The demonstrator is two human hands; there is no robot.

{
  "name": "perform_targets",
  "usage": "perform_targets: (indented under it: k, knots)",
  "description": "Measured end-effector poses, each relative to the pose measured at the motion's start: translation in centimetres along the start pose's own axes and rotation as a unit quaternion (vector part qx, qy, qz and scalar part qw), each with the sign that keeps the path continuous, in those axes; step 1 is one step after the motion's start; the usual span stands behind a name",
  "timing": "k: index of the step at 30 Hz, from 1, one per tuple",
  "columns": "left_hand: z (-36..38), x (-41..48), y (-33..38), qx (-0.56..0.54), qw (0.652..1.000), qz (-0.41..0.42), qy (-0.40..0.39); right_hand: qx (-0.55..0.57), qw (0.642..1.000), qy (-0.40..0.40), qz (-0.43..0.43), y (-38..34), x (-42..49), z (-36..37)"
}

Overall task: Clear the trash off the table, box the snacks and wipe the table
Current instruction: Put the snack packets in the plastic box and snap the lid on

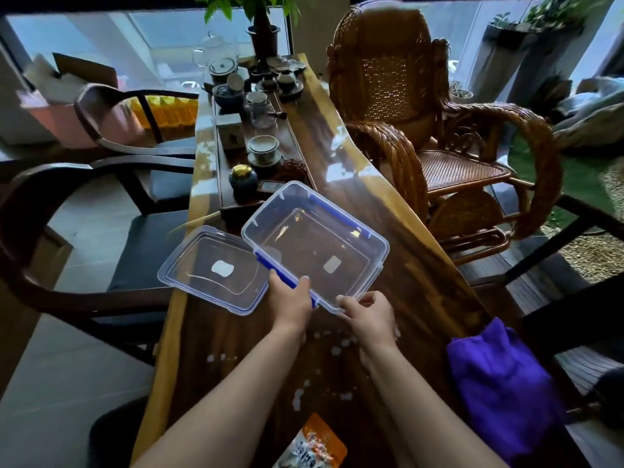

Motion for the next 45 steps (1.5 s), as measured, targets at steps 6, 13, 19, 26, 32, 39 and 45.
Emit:
perform_targets:
  k: [6, 13, 19, 26, 32, 39, 45]
  knots:
    - [-8.9, -1.4, -1.0, 0.008, 0.997, 0.068, 0.041, -0.011, 0.993, -0.120, -0.001, 2.6, -4.8, 4.2]
    - [-21.4, -3.6, -5.2, -0.022, 0.995, 0.062, 0.080, -0.015, 0.974, -0.227, -0.006, 4.5, -11.5, 7.6]
    - [-28.5, -5.0, -10.5, 0.024, 0.992, 0.010, 0.125, -0.294, 0.891, -0.330, -0.100, 9.3, -15.3, 10.7]
    - [-33.0, -6.7, -14.7, 0.059, 0.990, -0.030, 0.128, -0.490, 0.676, -0.463, -0.297, 15.8, -21.8, 14.6]
    - [-34.1, -7.3, -16.6, 0.093, 0.987, -0.049, 0.121, -0.599, 0.586, -0.468, -0.280, 18.7, -20.6, 13.0]
    - [-33.2, -7.8, -17.6, 0.125, 0.986, -0.053, 0.093, -0.609, 0.643, -0.391, -0.250, 15.7, -15.6, 10.2]
    - [-32.2, -8.8, -18.0, 0.168, 0.982, -0.054, 0.068, -0.564, 0.692, -0.350, -0.283, 13.7, -14.8, 9.6]
Point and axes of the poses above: each hand's wrist, its own x-axis towards the middle knuckle, its own z-axis out of the palm, y = z × x, the point moved 9 cm from there along x, towards the middle knuckle, and after that the axes turned 15 degrees about x, right-handed, at the moved point
